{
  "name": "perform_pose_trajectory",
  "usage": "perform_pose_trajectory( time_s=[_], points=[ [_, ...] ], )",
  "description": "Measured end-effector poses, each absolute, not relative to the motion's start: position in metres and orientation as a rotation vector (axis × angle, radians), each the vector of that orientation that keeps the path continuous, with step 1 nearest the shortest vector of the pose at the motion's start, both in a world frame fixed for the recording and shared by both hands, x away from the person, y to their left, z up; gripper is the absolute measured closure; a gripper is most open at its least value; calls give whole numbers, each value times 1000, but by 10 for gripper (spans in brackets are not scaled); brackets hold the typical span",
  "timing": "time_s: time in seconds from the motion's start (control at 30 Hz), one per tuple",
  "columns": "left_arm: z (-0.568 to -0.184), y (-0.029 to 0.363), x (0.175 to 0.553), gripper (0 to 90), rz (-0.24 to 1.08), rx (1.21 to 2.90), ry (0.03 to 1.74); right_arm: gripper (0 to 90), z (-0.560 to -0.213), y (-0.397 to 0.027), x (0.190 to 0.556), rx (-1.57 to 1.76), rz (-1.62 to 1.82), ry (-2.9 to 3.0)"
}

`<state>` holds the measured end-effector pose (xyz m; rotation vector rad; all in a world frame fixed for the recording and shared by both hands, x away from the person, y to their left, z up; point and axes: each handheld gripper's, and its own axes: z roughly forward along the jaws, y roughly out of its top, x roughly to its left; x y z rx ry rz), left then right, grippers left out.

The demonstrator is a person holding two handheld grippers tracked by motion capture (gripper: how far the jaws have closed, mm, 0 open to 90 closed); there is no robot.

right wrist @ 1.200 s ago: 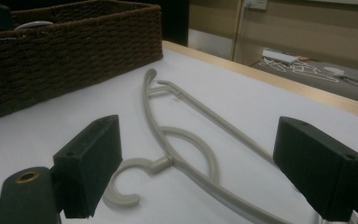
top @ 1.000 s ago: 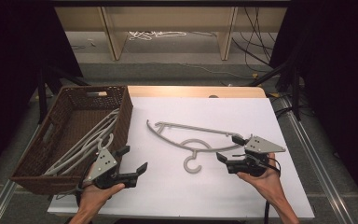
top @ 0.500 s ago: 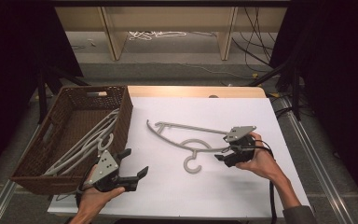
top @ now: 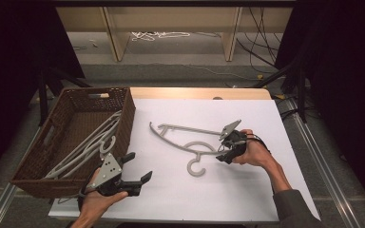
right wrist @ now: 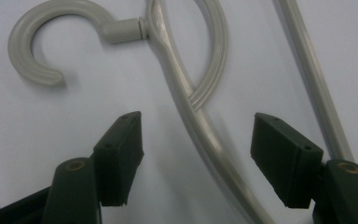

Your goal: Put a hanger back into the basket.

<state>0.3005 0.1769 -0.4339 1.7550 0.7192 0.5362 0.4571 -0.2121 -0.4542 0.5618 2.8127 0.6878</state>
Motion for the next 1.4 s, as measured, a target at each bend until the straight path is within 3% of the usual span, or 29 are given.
perform_pose_trajectory(
  time_s=[0.6,1.4],
  points=[
    [-434,175,300,160,516,1758,722,593,-463,-208,476,604,625,2938],
    [-435,174,300,161,543,1784,706,743,-457,-190,480,452,403,3036]
  ],
)
